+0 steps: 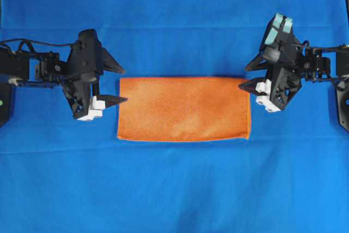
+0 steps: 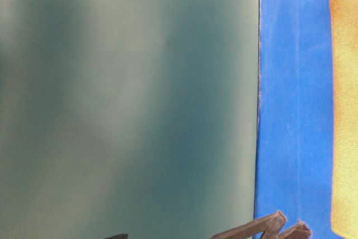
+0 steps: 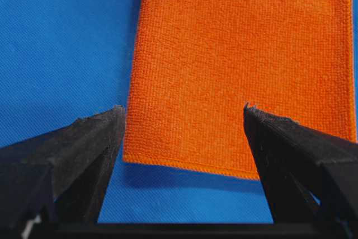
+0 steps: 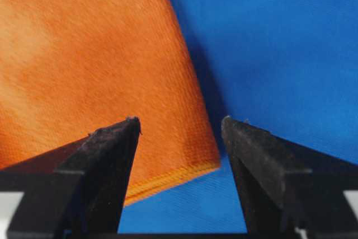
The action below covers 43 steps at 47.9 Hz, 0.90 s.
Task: Fold the orange towel.
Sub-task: 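Grasp the left and right ends of the folded towel with both grippers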
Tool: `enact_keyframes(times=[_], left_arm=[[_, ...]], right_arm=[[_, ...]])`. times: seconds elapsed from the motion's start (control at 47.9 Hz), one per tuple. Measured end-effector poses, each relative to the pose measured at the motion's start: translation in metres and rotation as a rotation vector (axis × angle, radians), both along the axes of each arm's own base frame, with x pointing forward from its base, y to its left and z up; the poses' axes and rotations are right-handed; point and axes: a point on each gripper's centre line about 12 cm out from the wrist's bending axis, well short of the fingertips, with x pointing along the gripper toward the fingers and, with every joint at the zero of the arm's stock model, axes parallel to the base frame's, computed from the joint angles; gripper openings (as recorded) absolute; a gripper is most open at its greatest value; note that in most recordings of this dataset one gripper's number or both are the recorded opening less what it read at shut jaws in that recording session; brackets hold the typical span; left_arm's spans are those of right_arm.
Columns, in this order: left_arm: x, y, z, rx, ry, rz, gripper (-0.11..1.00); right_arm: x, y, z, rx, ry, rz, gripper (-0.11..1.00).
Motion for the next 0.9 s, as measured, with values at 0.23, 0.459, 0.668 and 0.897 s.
enact_keyframes(times=[0.23,0.459,0.668,0.897], left_arm=[[0.007,0.014,-0.03,0.001,0.042,0.041,0.81],[0.008,0.024,-0.059,-0.008,0.12,0.072,0.8],[0.007,0.028,-0.062,-0.01,0.129,0.086,0.79],[0.008,0.026,-0.062,-0.016,0.167,0.078,0.48]], right_arm=[[0.004,-0.003,-0.031,0.017,0.086,-0.006,0.63],[0.007,-0.005,-0.05,0.027,0.132,-0.01,0.62],[0.007,-0.005,-0.051,0.026,0.132,-0.008,0.62],[0.008,-0.006,-0.05,0.023,0.131,-0.006,0.39]])
